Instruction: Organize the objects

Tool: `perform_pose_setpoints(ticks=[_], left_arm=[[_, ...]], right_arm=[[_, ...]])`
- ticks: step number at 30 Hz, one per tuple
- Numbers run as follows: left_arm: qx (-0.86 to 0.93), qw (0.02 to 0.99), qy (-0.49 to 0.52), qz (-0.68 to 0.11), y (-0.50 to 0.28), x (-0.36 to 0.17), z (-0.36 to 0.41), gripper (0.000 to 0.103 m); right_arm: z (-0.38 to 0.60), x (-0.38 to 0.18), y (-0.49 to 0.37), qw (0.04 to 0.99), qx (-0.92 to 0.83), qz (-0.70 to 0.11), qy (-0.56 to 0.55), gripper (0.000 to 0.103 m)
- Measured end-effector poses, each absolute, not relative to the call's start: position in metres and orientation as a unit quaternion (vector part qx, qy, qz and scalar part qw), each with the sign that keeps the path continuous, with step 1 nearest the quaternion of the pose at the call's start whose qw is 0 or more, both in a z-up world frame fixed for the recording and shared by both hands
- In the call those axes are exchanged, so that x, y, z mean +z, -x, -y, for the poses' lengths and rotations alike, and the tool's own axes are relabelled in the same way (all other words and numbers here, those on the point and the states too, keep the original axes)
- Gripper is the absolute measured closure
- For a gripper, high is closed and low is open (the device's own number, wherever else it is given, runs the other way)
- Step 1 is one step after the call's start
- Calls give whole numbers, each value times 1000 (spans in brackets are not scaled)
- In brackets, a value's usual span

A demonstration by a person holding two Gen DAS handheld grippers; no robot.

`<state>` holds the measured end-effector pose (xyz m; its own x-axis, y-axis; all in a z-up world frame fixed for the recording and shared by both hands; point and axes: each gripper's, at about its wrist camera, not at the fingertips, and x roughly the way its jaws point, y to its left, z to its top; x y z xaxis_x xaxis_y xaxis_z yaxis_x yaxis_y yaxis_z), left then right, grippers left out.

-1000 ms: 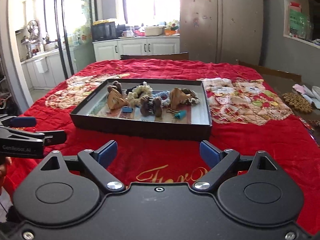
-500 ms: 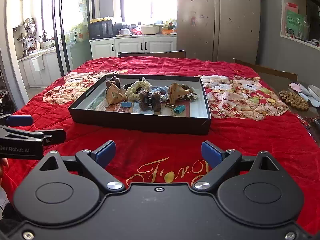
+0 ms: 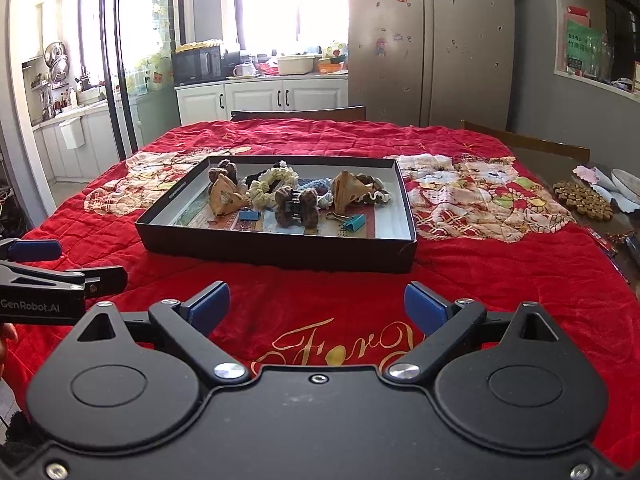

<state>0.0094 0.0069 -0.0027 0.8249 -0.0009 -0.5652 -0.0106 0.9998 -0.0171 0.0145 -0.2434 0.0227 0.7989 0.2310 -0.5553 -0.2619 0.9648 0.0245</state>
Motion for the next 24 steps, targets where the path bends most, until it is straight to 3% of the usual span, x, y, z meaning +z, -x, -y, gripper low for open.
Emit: perform_pose_setpoints(ticks=[24], left_arm=[[12, 958, 9, -285, -7, -1, -8, 0]], right_arm=[[242, 20, -14, 947, 131, -293, 25, 8]])
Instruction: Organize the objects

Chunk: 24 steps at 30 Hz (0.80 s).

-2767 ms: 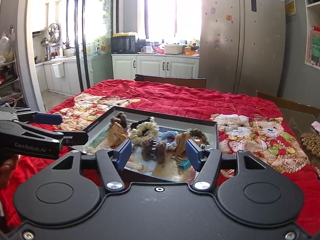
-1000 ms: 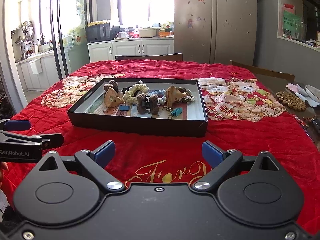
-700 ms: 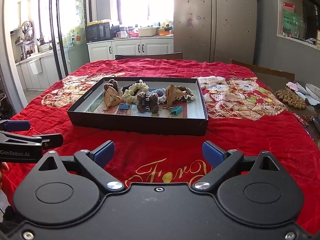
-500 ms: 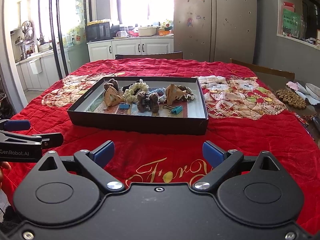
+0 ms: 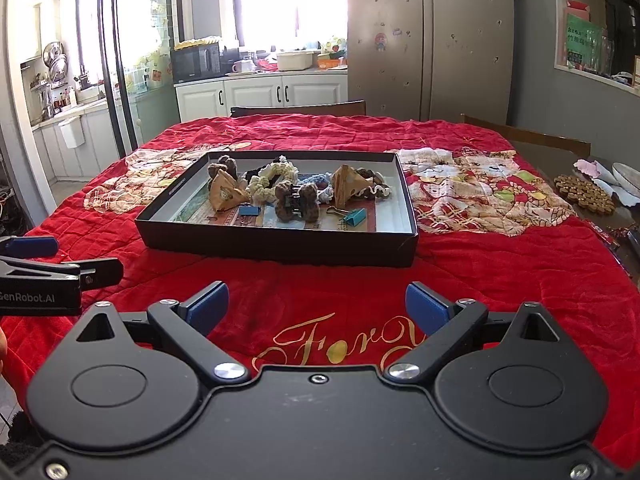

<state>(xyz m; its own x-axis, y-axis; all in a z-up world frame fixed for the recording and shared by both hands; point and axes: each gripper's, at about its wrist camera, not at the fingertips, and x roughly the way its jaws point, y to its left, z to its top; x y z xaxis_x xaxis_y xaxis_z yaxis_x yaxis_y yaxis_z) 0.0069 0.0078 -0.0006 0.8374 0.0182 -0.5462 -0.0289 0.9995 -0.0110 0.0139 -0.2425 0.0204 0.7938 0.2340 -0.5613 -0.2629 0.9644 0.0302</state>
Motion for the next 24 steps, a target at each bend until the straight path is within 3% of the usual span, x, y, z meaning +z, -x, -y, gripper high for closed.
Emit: perform_pose_setpoints(ticks=[24], left_arm=[[8, 961, 6, -278, -4, 2, -7, 0]], right_arm=[[242, 20, -16, 945, 134, -296, 25, 7]])
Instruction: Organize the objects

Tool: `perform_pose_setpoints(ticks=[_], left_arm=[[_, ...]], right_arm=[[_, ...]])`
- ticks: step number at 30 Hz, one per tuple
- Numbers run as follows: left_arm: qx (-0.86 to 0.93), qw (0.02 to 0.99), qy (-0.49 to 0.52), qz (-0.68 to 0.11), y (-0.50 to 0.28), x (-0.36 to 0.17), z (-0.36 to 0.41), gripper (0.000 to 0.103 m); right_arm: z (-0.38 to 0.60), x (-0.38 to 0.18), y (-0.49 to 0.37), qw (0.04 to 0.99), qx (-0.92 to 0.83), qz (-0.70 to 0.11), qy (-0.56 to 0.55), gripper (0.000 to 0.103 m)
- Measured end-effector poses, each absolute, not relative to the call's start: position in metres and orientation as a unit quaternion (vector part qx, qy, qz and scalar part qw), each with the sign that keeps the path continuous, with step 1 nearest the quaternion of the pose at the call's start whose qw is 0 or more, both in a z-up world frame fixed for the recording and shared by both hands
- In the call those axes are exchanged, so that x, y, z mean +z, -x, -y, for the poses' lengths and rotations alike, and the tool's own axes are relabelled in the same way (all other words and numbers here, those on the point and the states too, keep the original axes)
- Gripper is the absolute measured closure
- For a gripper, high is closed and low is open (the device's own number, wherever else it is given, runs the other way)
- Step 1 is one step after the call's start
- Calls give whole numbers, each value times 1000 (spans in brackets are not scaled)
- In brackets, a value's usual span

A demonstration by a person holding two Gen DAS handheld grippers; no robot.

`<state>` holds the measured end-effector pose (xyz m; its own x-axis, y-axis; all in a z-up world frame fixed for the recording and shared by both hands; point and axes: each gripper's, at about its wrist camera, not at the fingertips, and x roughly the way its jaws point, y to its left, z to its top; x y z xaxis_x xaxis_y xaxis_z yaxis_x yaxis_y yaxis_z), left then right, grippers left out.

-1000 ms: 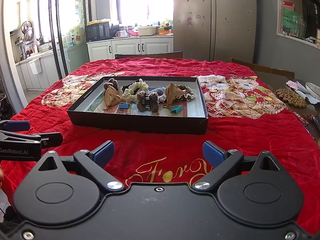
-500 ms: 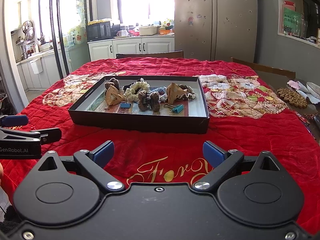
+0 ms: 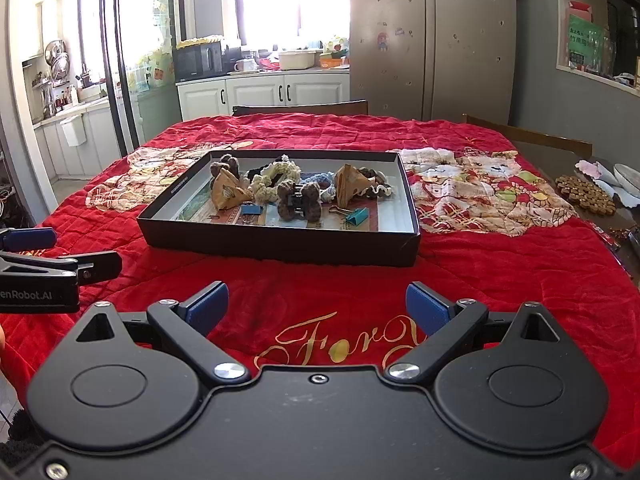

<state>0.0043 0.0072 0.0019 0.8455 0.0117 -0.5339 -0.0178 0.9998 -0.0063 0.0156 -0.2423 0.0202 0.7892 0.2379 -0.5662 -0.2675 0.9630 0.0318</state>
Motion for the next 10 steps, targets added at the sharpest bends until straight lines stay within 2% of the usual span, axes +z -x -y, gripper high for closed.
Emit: perform_pose_setpoints(ticks=[10], left_arm=[[-12, 963, 11, -270, -2, 2, -8, 0]], right_arm=[[242, 16, -18, 943, 136, -302, 23, 7]])
